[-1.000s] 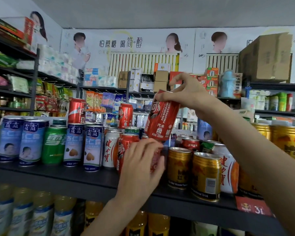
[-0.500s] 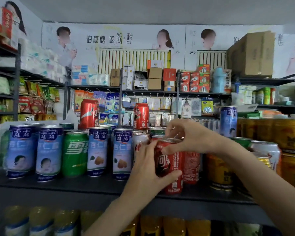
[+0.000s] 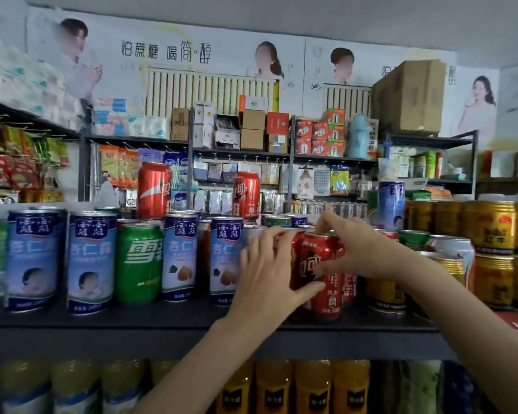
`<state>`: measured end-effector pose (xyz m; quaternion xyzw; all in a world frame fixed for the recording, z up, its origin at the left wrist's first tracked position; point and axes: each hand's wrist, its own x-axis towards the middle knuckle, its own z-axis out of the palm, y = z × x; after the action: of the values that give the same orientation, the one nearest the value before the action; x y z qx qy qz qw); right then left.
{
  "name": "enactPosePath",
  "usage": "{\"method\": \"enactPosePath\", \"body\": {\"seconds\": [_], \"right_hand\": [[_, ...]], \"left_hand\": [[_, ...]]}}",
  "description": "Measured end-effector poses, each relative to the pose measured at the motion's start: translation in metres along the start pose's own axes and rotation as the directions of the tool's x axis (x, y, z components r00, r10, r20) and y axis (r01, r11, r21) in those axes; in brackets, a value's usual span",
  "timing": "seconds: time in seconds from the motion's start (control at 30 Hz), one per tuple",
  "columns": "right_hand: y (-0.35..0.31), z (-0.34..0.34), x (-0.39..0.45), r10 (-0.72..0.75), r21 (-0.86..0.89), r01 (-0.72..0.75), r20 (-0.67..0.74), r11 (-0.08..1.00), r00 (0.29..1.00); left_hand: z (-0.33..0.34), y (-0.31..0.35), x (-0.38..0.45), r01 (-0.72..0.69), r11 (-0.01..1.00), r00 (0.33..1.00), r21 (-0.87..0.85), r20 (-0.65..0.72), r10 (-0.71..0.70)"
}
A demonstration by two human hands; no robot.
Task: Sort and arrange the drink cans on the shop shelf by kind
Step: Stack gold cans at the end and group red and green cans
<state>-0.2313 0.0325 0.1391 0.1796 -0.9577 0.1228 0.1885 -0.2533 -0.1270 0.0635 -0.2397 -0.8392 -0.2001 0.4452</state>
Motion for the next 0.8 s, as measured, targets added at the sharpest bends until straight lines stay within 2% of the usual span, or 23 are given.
{"method": "enactPosePath", "body": {"seconds": [0.07,0.13,0.2,0.3,0.4,0.5,0.53,0.6,0.67,0.73,0.8], "right_hand": [[-0.005,-0.002,0.001,0.020,-0.037,-0.020,0.019,0.999,1.000],[-0.011,-0.001,0.004,0.046,-0.096,-0.044,0.022,0.994,0.999],[-0.016,0.004,0.007,0.072,-0.198,-0.072,-0.010,0.977,0.997],[-0.019,0.013,0.010,0.107,-0.335,-0.124,-0.070,0.934,0.992],[-0.024,0.015,0.006,0.132,-0.404,-0.169,-0.118,0.899,0.984],[-0.035,0.012,0.001,0.078,-0.441,-0.157,-0.192,0.884,0.978],[-0.043,0.010,0.002,0.022,-0.381,-0.114,-0.237,0.917,0.971],[-0.063,0.006,0.012,-0.135,-0.216,0.071,-0.297,0.974,0.945],[-0.089,0.007,0.029,-0.283,-0.096,0.266,-0.277,0.959,0.918],[-0.115,0.014,0.049,-0.366,-0.049,0.364,-0.187,0.930,0.911],[-0.135,0.026,0.071,-0.385,-0.068,0.381,-0.079,0.922,0.919]], "left_hand": [[-0.020,-0.021,0.004,0.034,0.999,0.979,-0.016,-0.201,-0.037],[-0.036,-0.043,0.010,0.184,0.983,0.944,0.006,-0.281,-0.175],[-0.042,-0.055,0.012,0.309,0.951,0.938,0.031,-0.173,-0.299],[-0.037,-0.055,0.005,0.312,0.950,0.950,0.005,-0.034,-0.311],[-0.037,-0.054,0.001,0.298,0.952,0.954,-0.068,-0.029,-0.300],[-0.049,-0.057,0.000,0.223,0.974,0.963,-0.042,-0.143,-0.227],[-0.056,-0.062,0.000,0.200,0.980,0.960,0.001,-0.201,-0.196],[-0.074,-0.076,-0.002,0.201,0.973,0.944,0.111,-0.286,-0.163],[-0.095,-0.097,-0.005,0.221,0.941,0.937,0.258,-0.323,-0.131],[-0.116,-0.117,-0.010,0.227,0.885,0.954,0.407,-0.276,-0.118],[-0.134,-0.130,-0.015,0.200,0.845,0.979,0.496,-0.145,-0.146]]}}
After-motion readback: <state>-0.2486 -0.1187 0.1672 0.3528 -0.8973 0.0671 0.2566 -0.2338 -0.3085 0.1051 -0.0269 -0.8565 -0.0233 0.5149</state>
